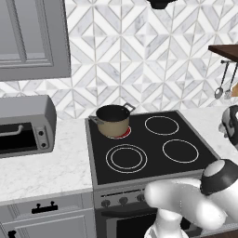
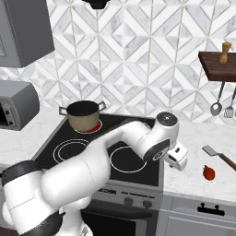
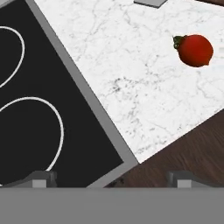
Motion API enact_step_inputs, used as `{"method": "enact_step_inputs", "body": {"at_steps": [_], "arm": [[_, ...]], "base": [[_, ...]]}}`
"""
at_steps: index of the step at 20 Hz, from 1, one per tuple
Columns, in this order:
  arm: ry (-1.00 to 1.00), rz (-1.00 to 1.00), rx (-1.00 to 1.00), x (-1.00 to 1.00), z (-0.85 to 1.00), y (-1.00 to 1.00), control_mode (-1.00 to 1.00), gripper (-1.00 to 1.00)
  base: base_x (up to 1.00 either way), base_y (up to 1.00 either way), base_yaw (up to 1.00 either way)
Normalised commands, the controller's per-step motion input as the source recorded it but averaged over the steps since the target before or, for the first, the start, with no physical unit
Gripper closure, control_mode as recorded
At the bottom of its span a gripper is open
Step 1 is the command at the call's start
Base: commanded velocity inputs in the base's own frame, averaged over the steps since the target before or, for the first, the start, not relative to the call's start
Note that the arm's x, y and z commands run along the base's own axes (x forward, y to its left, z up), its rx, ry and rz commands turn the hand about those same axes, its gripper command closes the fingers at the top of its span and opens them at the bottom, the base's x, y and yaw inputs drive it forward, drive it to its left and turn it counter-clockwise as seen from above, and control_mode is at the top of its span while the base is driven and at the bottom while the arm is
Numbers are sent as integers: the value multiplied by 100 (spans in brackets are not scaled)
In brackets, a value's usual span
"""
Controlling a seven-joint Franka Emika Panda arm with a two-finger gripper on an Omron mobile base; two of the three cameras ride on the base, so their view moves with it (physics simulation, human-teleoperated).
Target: Put the broccoli and tomato in the pot. Retrieve the spatula and lightly stir the vegetables in the pot.
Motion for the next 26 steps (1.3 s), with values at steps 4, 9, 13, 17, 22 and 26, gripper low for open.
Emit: {"method": "enact_step_inputs", "body": {"at_steps": [4, 9, 13, 17, 22, 26], "arm": [[7, 0, 1, 36, -28, -94, -100, -100], [6, 1, 0, 51, -45, -75, -100, -100], [4, 8, 0, 32, -62, -63, -100, -100], [0, 7, 0, 9, -29, -56, -100, -100], [0, 7, 0, 18, -1, -74, -100, -100], [0, 11, 0, 25, -3, -45, -100, -100]], "base": [[0, 0, 0], [0, 0, 0], [0, 0, 0], [0, 0, 0], [0, 0, 0], [0, 0, 0]]}}
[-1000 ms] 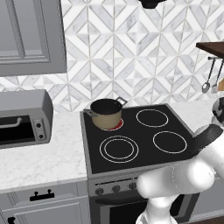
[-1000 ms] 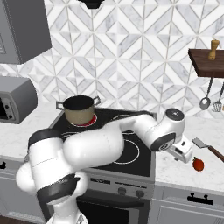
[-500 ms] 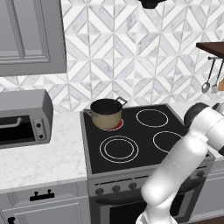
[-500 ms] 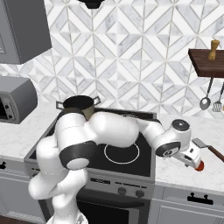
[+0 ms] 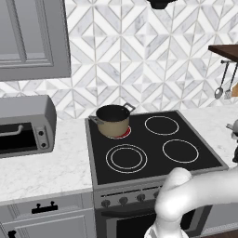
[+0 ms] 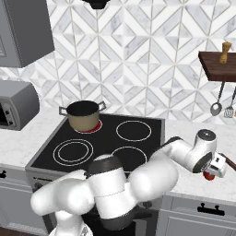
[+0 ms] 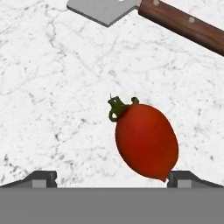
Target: Put the broccoli and tomato in the pot. Retrieve the spatula and lightly stir the vegetables in the pot.
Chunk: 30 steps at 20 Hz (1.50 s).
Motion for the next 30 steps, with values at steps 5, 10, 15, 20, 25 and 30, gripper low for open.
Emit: {"method": "enact_step_inputs", "body": {"at_steps": [5, 10, 15, 20, 25, 30], "arm": [[8, 13, 2, 32, -28, -24, -100, -100], [10, 14, 8, 27, -30, -13, -100, -100], [-15, 11, 1, -53, 45, -7, -100, -100], [2, 21, 0, 0, -9, 3, -100, -100], [4, 27, 0, 46, -23, 14, -100, -100], [6, 13, -2, 60, -12, -23, -100, -100]], "base": [[0, 0, 0], [0, 0, 0], [0, 0, 0], [0, 0, 0], [0, 0, 0], [0, 0, 0]]}}
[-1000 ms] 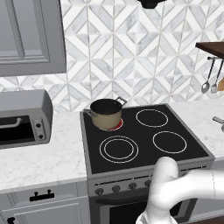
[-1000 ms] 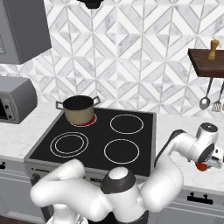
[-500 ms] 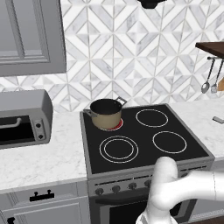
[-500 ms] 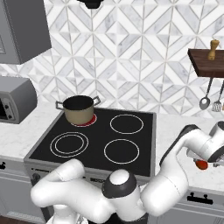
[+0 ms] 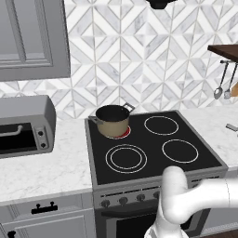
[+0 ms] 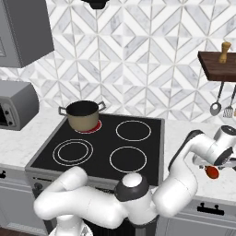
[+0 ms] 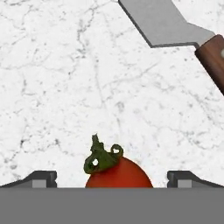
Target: Put the broccoli and tomato in the pot. Retrieve the spatula and lightly stir the vegetables in the pot.
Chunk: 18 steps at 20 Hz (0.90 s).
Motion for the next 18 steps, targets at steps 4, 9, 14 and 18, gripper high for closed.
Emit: {"method": "enact_step_inputs", "body": {"at_steps": [4, 9, 14, 18], "arm": [[6, 9, -4, 6, -19, -31, -100, -100], [6, 11, -1, -6, -16, -16, -100, -100], [6, 13, 0, -49, -9, -1, -100, -100], [0, 9, 0, -83, -7, 0, -100, -100]], "base": [[0, 0, 0], [0, 0, 0], [0, 0, 0], [0, 0, 0]]}}
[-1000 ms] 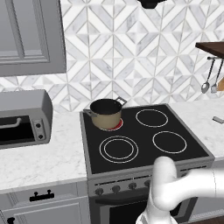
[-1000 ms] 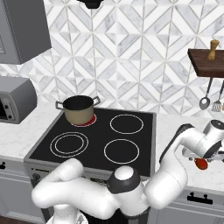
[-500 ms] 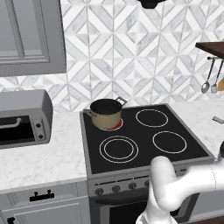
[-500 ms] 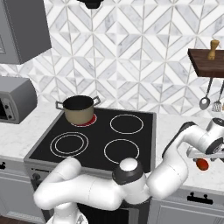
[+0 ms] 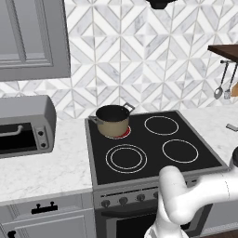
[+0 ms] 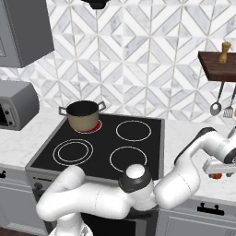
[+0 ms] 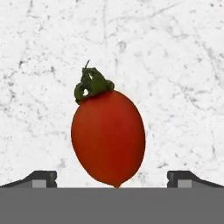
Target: Put the broccoli and tomato in the pot. Retrieve the spatula and lightly stir the vegetables in the pot.
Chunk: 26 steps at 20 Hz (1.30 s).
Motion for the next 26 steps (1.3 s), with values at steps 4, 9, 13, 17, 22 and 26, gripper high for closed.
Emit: {"method": "enact_step_inputs", "body": {"at_steps": [4, 9, 13, 17, 22, 26], "arm": [[0, 6, 0, -14, -19, 0, -100, -100], [0, 6, 0, 30, -7, 0, -100, -100], [0, 6, 0, 21, 0, 0, -100, -100], [0, 5, 0, 0, -4, 0, -100, -100], [0, 2, 0, -3, -5, 11, -100, 100], [-13, 0, 0, -35, 18, 20, -100, 100]], "base": [[0, 0, 0], [0, 0, 0], [0, 0, 0], [0, 0, 0], [0, 0, 0], [0, 0, 0]]}}
